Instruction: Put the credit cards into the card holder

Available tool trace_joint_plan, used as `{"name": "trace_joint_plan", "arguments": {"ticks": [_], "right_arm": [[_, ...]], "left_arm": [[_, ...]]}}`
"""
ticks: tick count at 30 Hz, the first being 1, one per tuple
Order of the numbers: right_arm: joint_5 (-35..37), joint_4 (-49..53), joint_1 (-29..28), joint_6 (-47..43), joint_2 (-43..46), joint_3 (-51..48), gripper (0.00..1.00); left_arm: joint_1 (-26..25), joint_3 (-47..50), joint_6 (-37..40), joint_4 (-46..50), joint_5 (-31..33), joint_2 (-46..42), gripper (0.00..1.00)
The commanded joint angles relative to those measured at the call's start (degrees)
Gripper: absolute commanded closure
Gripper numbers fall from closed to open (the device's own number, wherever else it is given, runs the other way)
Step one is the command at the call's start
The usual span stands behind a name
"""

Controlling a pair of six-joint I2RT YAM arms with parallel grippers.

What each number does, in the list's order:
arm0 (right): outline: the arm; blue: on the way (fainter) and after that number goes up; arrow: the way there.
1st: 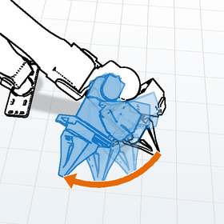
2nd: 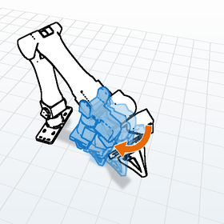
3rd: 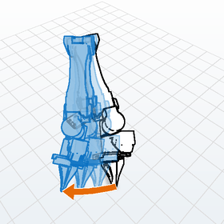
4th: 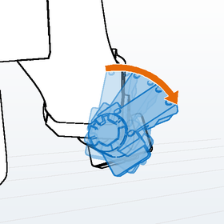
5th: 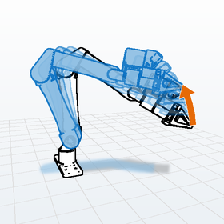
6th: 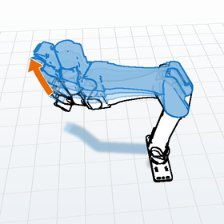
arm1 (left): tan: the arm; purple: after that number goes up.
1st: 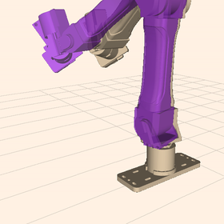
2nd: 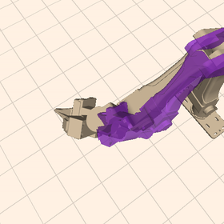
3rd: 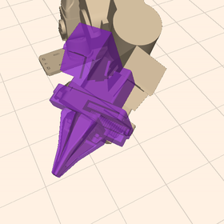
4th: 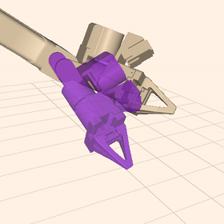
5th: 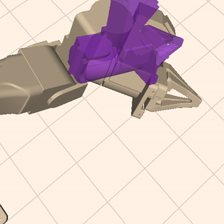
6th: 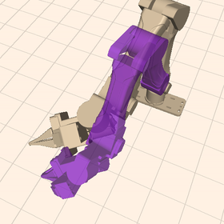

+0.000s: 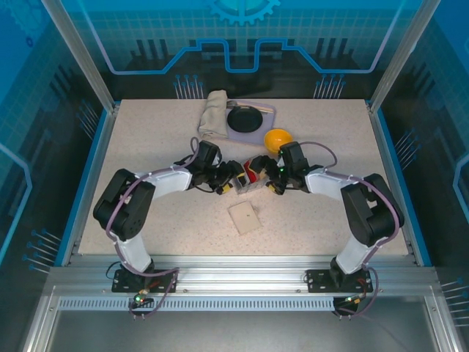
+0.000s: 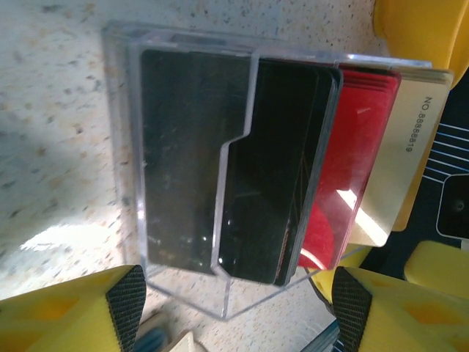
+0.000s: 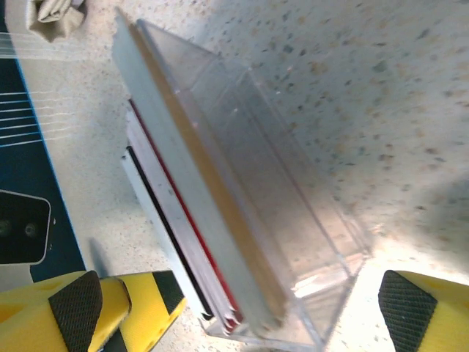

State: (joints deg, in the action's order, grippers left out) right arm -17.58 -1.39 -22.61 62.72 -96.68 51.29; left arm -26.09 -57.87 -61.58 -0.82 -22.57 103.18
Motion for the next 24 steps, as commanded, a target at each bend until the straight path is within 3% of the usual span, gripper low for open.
{"name": "trace_joint_plan", "arguments": {"ticks": [1,8,13,21,24], "right_arm": [[1.36,10.54,3.14,-8.23,3.80,3.26,0.01],[2.51,23.04,7.31,-21.10,5.28,9.45,0.05],[6.15,29.92,6.65,-29.13,4.13,15.71,0.17],[17.07,41.28,-3.41,-41.98,-3.74,30.13,0.42],[25.68,44.84,-7.16,-43.78,-7.31,34.66,0.43]], "left_arm": [[0.33,-2.68,-1.85,-3.04,-2.97,2.65,0.30],[0.33,-6.25,-3.51,-6.84,-6.08,7.47,0.34],[0.39,-6.16,-3.39,-6.19,-6.03,6.44,0.35],[1.76,2.25,1.66,2.45,6.77,-6.92,0.36],[3.38,6.86,2.32,3.06,10.36,-12.62,0.35]]}}
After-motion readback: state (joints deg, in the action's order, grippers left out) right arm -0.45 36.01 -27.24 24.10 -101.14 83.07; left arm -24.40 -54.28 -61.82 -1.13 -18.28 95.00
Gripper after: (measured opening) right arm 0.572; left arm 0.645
